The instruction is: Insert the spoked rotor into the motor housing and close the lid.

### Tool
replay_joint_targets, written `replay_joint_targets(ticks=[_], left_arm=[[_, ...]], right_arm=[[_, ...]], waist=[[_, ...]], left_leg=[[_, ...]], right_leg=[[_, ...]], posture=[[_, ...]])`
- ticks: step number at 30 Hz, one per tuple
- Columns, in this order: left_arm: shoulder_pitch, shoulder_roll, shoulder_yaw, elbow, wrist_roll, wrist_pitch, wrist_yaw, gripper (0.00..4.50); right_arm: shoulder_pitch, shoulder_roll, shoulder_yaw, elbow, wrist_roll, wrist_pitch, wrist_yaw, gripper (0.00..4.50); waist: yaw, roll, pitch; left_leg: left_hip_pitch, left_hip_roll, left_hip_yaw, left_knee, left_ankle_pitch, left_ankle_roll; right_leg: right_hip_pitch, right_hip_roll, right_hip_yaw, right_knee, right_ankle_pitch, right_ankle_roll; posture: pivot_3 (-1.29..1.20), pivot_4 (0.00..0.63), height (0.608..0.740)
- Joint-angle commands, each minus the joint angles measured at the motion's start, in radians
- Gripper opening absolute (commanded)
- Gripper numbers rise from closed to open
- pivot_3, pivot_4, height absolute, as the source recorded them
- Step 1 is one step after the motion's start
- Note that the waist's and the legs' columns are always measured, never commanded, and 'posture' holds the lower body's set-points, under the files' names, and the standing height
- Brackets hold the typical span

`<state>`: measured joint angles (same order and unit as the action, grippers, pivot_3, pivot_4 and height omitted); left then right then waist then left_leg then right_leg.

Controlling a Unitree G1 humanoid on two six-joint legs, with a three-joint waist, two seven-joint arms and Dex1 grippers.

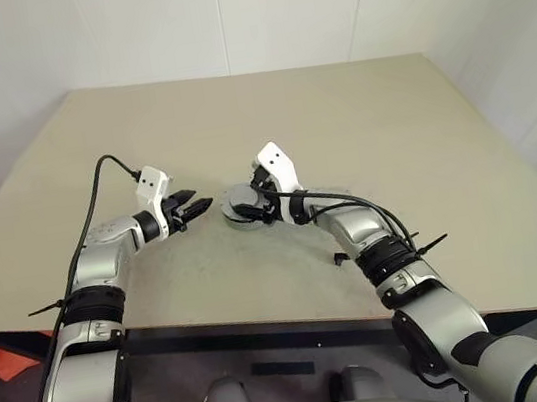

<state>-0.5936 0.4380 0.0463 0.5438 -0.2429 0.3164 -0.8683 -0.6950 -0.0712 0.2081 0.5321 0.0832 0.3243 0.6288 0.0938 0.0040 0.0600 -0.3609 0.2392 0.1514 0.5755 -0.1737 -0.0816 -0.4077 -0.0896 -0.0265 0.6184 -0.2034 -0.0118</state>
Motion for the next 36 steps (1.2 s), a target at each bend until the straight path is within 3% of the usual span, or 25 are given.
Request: replay_joint_targets(ticks=[1,8,22,36], left_arm=[[-0.008,0.013,0.016,-0.027,-0.008,-0.005,0.001,2.77],[-0.011,0.013,0.015,-0.028,-0.006,-0.004,0.005,2.77],[-0.014,0.007,0.008,-0.033,-0.005,0.001,0.007,2.77],[-0.003,0.008,0.012,-0.044,-0.008,0.002,0.009,2.77]], right_arm=[[-0.017,0.001,-0.006,-0.020,-0.001,-0.009,0.008,3.18],[0.015,-0.029,0.036,-0.015,-0.035,-0.025,0.055,3.18],[-0.006,-0.012,0.007,0.026,-0.048,-0.057,-0.002,3.18],[-0.009,-0.045,0.055,0.130,-0.125,-0.108,-0.023,3.18]], waist=[[0.000,0.000,0.000],[0.000,0.000,0.000],[0.000,0.000,0.000],[-0.001,0.000,0.000]], left_leg=[[0.000,0.000,0.000,0.000,0.000,0.000],[0.000,0.000,0.000,0.000,0.000,0.000],[0.001,0.000,0.000,0.000,0.000,0.000],[0.004,0.000,0.000,0.000,-0.001,0.002]], right_leg=[[0.000,0.000,0.000,0.000,0.000,0.000],[0.000,0.000,0.000,0.000,0.000,0.000],[0.000,0.000,0.000,0.000,0.000,0.000],[0.003,0.000,0.001,0.001,0.000,0.000]], posture=[[0.00,0.000,0.740],[0.00,0.000,0.740],[0.00,0.000,0.740],[0.00,0.000,0.740]])
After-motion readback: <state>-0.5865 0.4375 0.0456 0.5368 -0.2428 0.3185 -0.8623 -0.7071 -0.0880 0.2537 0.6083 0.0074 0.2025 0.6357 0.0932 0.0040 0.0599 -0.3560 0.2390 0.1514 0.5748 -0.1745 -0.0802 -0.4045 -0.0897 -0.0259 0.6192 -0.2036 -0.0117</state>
